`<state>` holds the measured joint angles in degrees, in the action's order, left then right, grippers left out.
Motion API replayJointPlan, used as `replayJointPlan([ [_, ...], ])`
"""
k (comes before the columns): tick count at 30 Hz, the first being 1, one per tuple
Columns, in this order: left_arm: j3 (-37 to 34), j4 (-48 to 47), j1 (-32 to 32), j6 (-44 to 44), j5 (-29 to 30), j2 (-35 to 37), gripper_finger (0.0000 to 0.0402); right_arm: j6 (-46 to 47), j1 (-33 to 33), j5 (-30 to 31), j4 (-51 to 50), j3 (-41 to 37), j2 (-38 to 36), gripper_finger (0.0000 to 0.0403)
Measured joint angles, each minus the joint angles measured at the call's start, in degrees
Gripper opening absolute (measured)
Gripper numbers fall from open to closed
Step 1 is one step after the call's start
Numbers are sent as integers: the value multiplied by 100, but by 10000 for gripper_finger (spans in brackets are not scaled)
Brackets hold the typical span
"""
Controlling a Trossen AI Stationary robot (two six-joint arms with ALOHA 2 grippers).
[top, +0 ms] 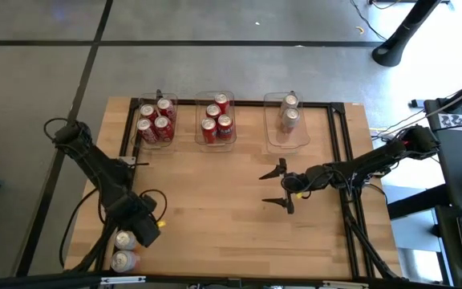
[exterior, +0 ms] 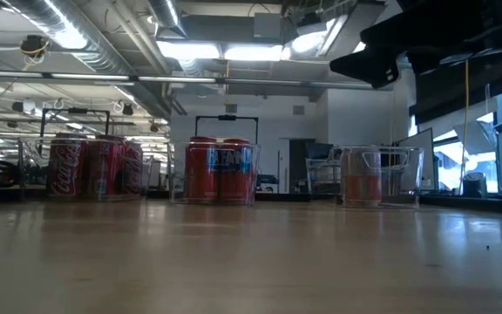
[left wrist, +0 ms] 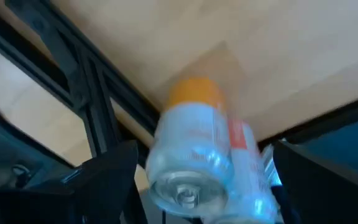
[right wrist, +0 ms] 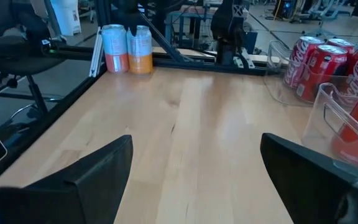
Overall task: Sort soda cans
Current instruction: Put the white soda can into the right transparent bin
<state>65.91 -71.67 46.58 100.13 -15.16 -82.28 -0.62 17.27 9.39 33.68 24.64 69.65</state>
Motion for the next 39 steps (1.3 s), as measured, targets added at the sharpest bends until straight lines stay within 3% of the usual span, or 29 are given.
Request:
replayJointPlan([
  [8,0,309,570,943,-327,11,363,-79,-4,-2,-3,0,0,351],
  [17,-35,446,1088,1654,-227,-9,363,-88,-4,-254,39,0,0,351],
  [29,-754,1434,1192,1799,-120,-24,362,-93,-4,-257,104,2,0,351],
  [37,-754,1415,1166,1691,-126,-24,289,-99,-4,-256,102,2,0,351],
  [39,-754,1405,1106,1583,-141,-24,286,-86,-1,-256,91,2,0,351],
])
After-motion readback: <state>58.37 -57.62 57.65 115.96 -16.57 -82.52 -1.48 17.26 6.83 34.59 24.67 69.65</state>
